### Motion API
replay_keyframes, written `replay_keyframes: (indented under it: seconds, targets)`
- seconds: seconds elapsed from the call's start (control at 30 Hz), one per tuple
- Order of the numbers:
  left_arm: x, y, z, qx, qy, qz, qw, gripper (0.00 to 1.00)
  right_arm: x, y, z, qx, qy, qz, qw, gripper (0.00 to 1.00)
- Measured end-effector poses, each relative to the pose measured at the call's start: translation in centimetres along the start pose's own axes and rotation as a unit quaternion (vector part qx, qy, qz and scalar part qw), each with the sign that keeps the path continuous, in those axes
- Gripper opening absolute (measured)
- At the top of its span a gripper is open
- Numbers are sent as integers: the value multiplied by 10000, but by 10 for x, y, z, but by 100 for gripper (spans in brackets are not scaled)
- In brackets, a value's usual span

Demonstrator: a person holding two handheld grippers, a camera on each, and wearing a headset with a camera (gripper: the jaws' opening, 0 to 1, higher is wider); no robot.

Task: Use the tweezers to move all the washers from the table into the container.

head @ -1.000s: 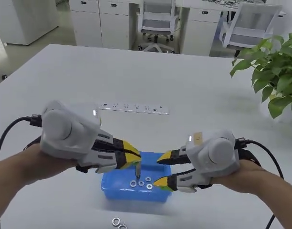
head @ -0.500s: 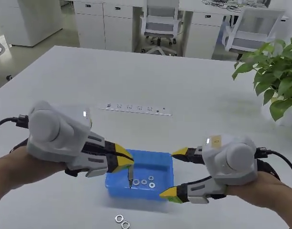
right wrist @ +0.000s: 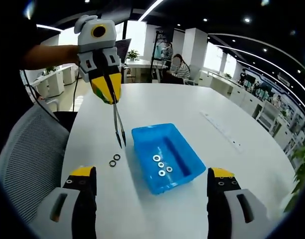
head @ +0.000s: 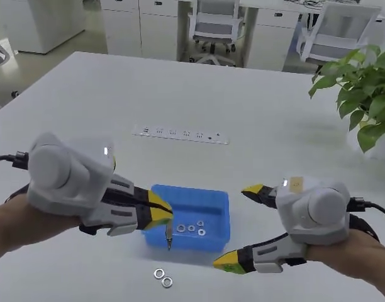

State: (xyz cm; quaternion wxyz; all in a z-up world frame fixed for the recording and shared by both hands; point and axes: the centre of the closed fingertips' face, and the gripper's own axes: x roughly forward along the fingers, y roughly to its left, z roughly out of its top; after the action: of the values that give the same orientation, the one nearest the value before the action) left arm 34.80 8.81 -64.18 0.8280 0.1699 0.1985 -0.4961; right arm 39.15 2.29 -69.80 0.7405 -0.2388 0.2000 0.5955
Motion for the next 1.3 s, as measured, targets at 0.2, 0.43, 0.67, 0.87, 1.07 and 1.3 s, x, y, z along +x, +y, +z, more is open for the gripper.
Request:
replay_keyframes:
  seconds: [0.2,0.43,0.67,0.87,1.07,1.3]
  targets:
    - [1,-11,-4,-14,12,-32,10000,5,-2,4,-6,132,16,-55,9999,100]
    - [3,-20,-13,-59,14,-82,9999,5,-2,11,-15,281,46,-61,9996,100]
    - [6,-26,-20,-108,37,-129,9999,5,-3,17,-20,294,37,-32,9996,100]
    - [9,-27,-30,-165,96,-157,9997,5,-3,21,-20,256,-18,6,9997,100]
    - [11,-28,-36,-207,114,-173,9996,5,-2,25,-23,255,7,38,9997,100]
    - [14,-28,-41,-232,125,-194,9995,5,-2,27,-25,263,33,63,9996,100]
